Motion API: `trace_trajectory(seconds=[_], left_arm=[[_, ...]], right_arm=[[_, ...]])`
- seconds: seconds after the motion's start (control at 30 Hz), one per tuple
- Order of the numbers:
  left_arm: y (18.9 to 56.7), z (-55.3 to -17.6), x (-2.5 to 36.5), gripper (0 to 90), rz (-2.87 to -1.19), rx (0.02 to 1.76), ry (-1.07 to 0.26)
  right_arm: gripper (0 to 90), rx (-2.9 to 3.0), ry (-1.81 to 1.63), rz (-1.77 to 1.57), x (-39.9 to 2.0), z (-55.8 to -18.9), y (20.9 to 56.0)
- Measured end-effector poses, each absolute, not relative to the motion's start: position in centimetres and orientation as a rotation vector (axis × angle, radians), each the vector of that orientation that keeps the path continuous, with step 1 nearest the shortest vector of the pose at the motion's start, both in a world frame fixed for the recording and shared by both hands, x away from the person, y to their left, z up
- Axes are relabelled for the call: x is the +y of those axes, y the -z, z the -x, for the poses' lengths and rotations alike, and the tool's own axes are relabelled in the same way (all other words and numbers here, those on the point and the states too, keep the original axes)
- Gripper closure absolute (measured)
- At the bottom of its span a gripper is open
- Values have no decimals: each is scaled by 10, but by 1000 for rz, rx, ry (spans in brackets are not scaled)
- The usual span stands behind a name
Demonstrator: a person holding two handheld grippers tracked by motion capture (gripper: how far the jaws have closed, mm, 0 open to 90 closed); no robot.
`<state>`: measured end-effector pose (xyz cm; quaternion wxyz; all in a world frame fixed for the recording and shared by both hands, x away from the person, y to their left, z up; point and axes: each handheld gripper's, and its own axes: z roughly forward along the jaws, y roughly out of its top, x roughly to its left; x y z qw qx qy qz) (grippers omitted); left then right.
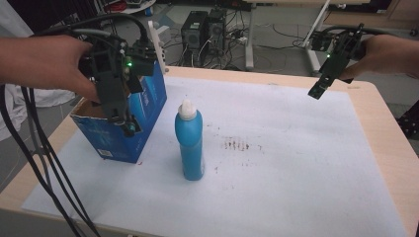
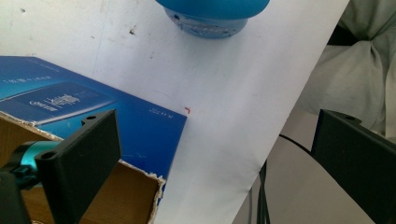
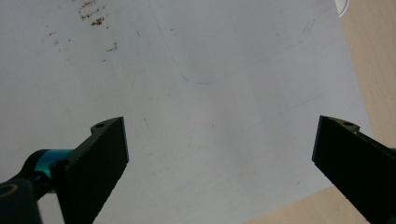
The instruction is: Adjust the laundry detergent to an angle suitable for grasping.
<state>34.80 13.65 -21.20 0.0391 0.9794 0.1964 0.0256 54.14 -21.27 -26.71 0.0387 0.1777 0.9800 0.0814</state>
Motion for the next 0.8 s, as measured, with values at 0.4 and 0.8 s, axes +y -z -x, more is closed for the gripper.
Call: trace_trajectory(seconds=[0.4, 0.8], left_arm=[[214, -345, 135, 17, -3004, 604, -76], [213, -344, 132, 18, -3001, 615, -97]], right_arm=[[28, 2997, -263, -543, -214, -539, 264], [28, 2995, -244, -535, -214, -536, 267]])
